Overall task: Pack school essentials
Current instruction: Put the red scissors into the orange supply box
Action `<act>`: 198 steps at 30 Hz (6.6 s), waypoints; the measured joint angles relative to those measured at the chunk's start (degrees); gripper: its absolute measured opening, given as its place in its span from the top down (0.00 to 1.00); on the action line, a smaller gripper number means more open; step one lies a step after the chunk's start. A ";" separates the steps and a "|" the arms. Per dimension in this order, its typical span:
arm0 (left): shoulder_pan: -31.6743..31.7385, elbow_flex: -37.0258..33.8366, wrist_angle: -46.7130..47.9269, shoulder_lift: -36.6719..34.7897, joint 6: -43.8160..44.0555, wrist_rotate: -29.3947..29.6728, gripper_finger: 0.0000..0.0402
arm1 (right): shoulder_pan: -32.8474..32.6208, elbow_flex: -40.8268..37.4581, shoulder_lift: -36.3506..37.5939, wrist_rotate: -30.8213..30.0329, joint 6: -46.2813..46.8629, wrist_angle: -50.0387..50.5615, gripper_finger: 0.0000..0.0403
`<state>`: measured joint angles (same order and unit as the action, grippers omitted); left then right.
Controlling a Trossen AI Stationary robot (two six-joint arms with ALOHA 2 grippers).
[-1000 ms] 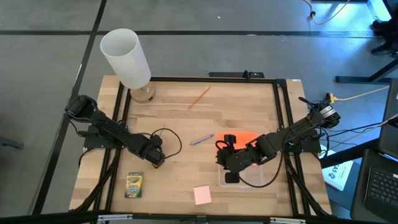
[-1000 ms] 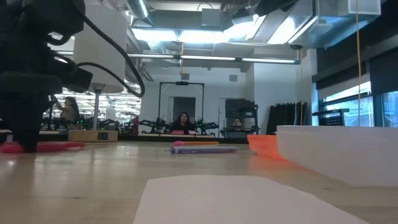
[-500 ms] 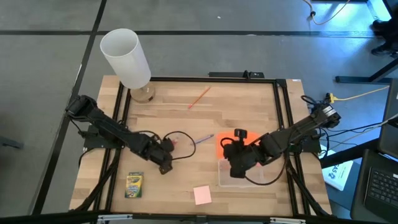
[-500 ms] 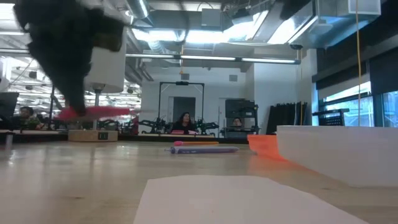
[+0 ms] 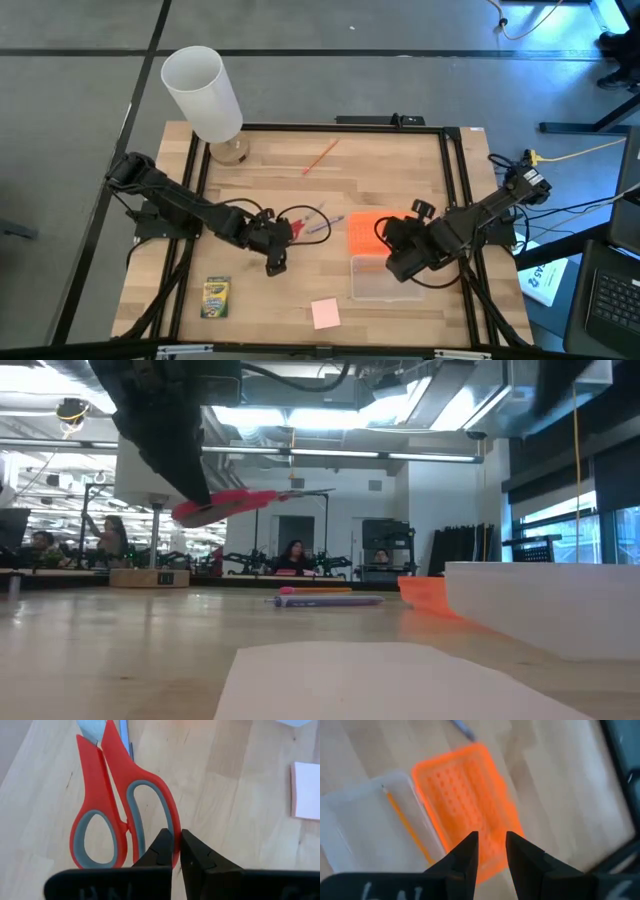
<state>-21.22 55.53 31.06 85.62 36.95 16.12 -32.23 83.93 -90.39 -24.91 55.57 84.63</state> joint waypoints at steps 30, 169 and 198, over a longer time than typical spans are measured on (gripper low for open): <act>4.44 0.04 -18.37 0.53 -21.12 -2.28 0.98 | -0.51 -16.16 1.36 26.27 8.33 0.95 0.75; 7.49 19.37 1.33 0.17 -31.35 -0.09 0.98 | 2.94 -21.47 6.69 1.03 14.54 -19.61 0.75; 0.08 34.16 3.92 26.48 -21.42 -4.79 0.98 | -7.80 2.71 8.00 -8.34 6.90 5.38 0.75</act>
<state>-21.14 89.69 34.98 112.11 15.53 11.32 -40.03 86.64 -82.39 -33.25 62.46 90.00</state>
